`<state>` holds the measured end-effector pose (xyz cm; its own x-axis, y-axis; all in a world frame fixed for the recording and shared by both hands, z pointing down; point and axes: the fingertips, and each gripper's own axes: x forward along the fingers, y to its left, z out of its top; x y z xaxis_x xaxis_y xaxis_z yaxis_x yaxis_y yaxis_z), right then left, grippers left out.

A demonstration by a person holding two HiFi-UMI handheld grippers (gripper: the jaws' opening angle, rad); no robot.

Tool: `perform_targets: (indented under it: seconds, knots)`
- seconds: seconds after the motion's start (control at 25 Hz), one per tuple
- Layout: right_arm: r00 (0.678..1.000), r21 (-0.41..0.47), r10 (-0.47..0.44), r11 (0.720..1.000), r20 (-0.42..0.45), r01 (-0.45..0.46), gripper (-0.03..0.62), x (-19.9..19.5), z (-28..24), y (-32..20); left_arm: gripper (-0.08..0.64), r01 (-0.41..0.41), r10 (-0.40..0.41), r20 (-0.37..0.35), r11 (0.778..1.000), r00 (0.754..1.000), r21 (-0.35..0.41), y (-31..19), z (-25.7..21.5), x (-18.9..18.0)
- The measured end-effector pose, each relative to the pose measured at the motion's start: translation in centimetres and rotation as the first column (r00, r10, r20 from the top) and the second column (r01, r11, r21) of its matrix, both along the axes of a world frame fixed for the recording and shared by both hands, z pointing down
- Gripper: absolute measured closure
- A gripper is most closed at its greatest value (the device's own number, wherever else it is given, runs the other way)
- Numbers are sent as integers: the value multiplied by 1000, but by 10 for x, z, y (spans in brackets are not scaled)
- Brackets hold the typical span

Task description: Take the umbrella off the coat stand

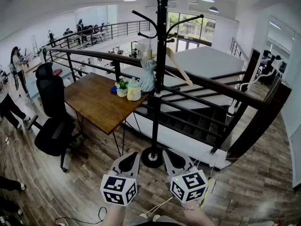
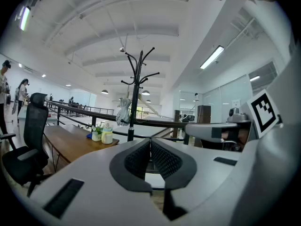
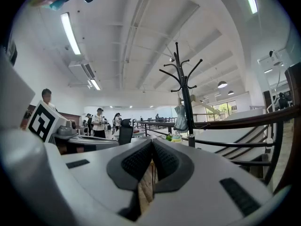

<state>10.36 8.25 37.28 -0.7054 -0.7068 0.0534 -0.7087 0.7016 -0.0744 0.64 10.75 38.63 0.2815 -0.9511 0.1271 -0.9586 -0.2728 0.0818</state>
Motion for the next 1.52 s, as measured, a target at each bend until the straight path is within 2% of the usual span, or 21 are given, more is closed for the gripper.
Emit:
perform_targets:
  seconds: [0.16, 0.4, 0.56, 0.84, 1.0, 1.28, 1.52]
  knots:
    - [1000, 19, -5, 1000, -5, 5, 565, -4, -1, -2, 545, 11, -10, -21, 1000, 1000, 21, -5, -2, 0]
    - [998, 40, -50, 998, -37, 52, 565, -15, 5, 0, 545, -17, 17, -23, 1000, 1000, 10, -9, 2, 3]
    - [997, 44, -45, 998, -60, 47, 565, -13, 6, -3, 545, -12, 12, -27, 1000, 1000, 10, -13, 3, 3]
    - [1000, 59, -25, 998, -1, 25, 565, 1, -2, -11, 545, 13, -12, -32, 999, 999, 33, -18, -2, 3]
    - [999, 64, -36, 997, -8, 37, 565, 10, 1, -14, 545, 19, -18, -31, 999, 999, 33, -20, 3, 13]
    - [998, 12, -62, 998, 13, 62, 565, 24, 24, -18, 545, 46, -47, -46, 999, 998, -13, -20, 27, 20]
    - [999, 31, -43, 999, -18, 44, 565, 26, 26, -43, 545, 19, -19, -17, 1000, 1000, -11, -49, 28, 21]
